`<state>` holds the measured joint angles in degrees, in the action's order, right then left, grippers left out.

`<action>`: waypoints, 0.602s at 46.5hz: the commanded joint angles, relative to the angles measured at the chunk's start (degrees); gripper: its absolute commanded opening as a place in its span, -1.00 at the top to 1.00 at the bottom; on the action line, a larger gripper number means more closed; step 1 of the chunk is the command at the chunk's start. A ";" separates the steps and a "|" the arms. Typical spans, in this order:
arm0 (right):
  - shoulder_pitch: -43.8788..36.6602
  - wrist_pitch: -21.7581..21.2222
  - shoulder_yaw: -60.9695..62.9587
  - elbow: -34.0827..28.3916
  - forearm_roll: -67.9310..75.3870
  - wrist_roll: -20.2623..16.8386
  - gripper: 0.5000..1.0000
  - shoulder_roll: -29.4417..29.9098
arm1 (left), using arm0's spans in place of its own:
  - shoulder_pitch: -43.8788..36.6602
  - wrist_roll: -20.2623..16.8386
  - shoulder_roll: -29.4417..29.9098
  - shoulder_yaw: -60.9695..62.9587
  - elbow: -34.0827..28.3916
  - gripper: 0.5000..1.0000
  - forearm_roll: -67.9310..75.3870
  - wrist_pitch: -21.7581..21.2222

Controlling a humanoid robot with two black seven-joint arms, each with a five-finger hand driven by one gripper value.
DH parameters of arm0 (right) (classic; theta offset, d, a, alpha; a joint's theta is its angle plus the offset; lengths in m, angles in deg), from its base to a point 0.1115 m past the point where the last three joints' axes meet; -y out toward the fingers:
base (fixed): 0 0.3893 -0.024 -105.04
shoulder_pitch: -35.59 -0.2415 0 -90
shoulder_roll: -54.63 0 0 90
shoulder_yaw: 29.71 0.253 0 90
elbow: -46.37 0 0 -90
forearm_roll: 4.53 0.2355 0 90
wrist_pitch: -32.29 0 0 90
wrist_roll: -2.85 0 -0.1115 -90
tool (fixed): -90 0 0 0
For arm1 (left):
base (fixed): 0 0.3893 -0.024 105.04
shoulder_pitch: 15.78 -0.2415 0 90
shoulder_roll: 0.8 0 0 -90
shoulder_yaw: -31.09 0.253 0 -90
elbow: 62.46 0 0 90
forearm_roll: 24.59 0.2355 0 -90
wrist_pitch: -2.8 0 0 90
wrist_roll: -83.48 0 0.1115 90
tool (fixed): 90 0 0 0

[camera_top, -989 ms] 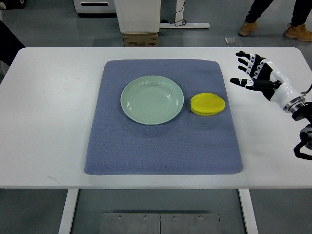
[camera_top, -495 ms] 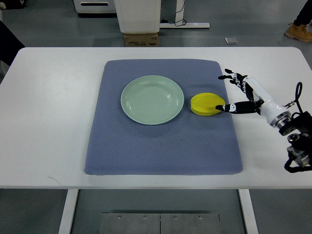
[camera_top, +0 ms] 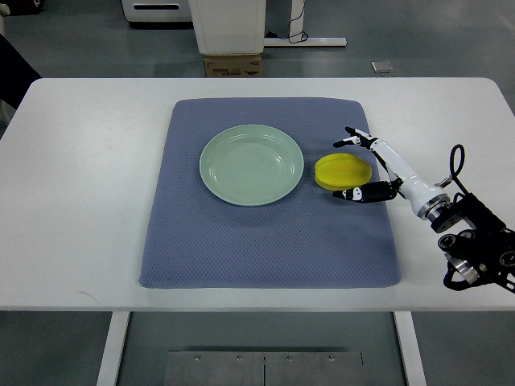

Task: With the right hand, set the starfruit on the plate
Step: 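Reach the right hand toward the yellow starfruit, fingers open, then close the right hand fingers around the yellow starfruit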

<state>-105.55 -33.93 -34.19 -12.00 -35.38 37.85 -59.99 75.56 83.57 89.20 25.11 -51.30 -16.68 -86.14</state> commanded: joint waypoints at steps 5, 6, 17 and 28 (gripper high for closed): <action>0.07 0.74 -0.17 0.97 0.00 -1.07 -1.00 1.77 | -0.02 -0.01 0.00 0.00 0.00 -1.00 0.00 0.00; 0.07 1.09 -0.35 1.24 0.00 -1.25 -1.00 1.95 | -0.02 -0.01 0.00 0.00 0.00 -1.00 0.00 0.00; -1.51 4.52 -4.39 1.86 0.00 -1.43 -1.00 3.01 | -0.02 -0.01 0.00 0.00 0.00 -1.00 0.00 0.00; -1.42 5.31 -4.65 1.86 0.00 -1.34 -1.00 3.01 | -0.02 -0.01 0.00 0.00 0.00 -1.00 0.00 0.00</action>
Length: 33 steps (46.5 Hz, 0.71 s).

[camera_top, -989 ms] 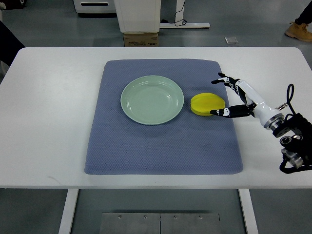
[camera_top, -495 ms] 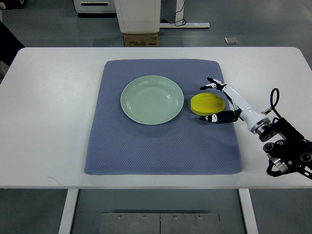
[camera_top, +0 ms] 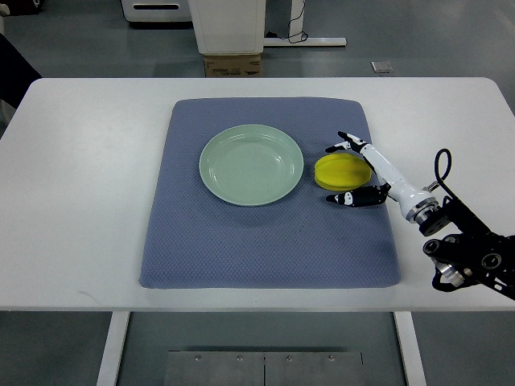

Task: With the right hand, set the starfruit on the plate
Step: 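Close the right hand fingers around the yellow starfruit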

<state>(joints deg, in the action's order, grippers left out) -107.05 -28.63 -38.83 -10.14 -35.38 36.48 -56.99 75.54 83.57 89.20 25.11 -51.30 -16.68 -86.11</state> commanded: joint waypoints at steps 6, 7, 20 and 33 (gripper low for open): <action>0.00 0.02 -0.81 -0.01 0.00 0.12 -1.00 0.00 | 0.00 -0.01 0.00 0.00 0.00 -1.00 0.00 -0.04; -0.09 0.11 -0.90 -0.01 0.00 0.12 -1.00 0.00 | 0.00 -0.01 0.00 0.00 0.00 -1.00 0.00 -0.04; -0.35 0.11 -2.04 1.66 0.00 -1.29 -0.72 0.17 | 0.00 -0.01 0.00 0.00 0.00 -1.00 0.00 -0.04; -0.71 0.02 -2.57 2.89 0.09 -2.34 -0.57 1.05 | 0.00 -0.01 0.00 0.00 0.00 -1.00 0.00 -0.04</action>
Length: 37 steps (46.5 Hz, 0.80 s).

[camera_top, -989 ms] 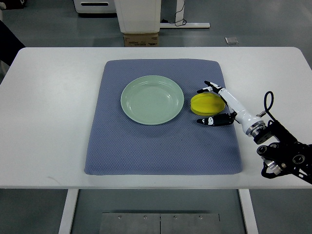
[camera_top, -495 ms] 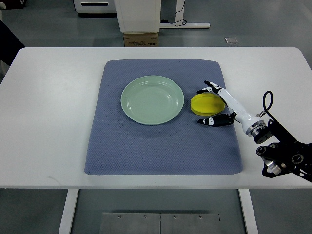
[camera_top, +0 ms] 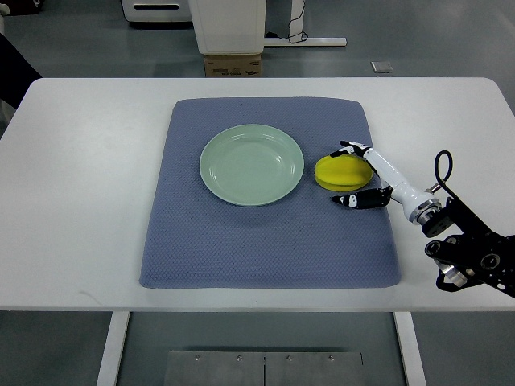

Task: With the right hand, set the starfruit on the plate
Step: 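Close the right hand fingers around the yellow starfruit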

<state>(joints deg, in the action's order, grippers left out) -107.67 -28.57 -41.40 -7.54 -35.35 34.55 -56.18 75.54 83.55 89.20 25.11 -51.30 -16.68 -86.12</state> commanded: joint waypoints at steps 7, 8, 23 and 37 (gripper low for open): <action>-0.18 -0.04 0.00 0.73 0.06 -1.29 -0.25 0.68 | 0.00 0.01 0.00 0.00 0.00 -1.00 0.00 0.06; -0.35 -0.04 0.00 0.82 0.06 -1.38 -0.20 0.68 | 0.00 0.10 0.00 0.00 0.00 -1.00 0.00 -0.02; -0.79 -0.22 0.09 0.73 0.59 -2.35 1.00 0.77 | 0.00 0.01 0.00 0.00 0.00 -1.00 0.00 -0.02; -1.14 -0.31 0.97 0.47 1.73 -2.35 1.00 0.86 | 0.00 0.01 0.00 0.00 0.00 -1.00 0.00 -0.02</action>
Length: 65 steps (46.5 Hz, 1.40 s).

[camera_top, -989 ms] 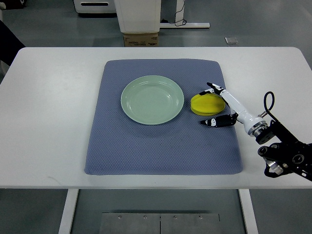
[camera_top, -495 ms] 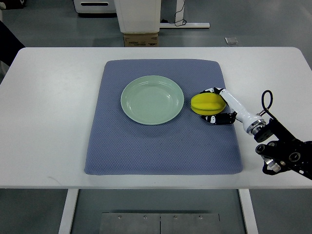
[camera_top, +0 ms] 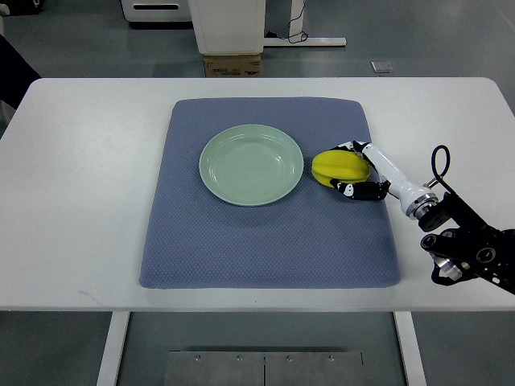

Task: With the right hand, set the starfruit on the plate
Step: 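Close the right hand fingers around the yellow starfruit, then lift the starfruit up off the mat with the right hand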

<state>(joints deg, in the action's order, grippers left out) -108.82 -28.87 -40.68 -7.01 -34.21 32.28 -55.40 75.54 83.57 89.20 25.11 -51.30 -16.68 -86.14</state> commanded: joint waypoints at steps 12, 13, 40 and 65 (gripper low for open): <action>-0.08 -0.18 0.60 -0.15 2.17 0.36 1.00 0.00 | 0.00 -0.01 0.00 0.00 0.00 -1.00 0.00 0.00; -0.08 -0.18 0.95 -0.15 2.25 0.36 1.00 0.00 | 0.00 -0.01 0.00 0.00 0.00 -1.00 0.00 0.08; -0.34 -8.35 10.53 1.52 2.87 0.01 1.00 -5.36 | 0.00 0.08 0.00 0.00 0.00 -1.00 0.00 0.00; -2.45 -15.82 11.67 5.74 2.87 -0.08 1.00 -5.19 | 0.00 -0.01 0.00 0.00 0.00 -1.00 0.00 0.00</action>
<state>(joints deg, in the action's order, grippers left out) -111.36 -44.56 -29.00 -1.12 -31.34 32.23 -60.95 75.54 83.57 89.20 25.11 -51.30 -16.68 -86.12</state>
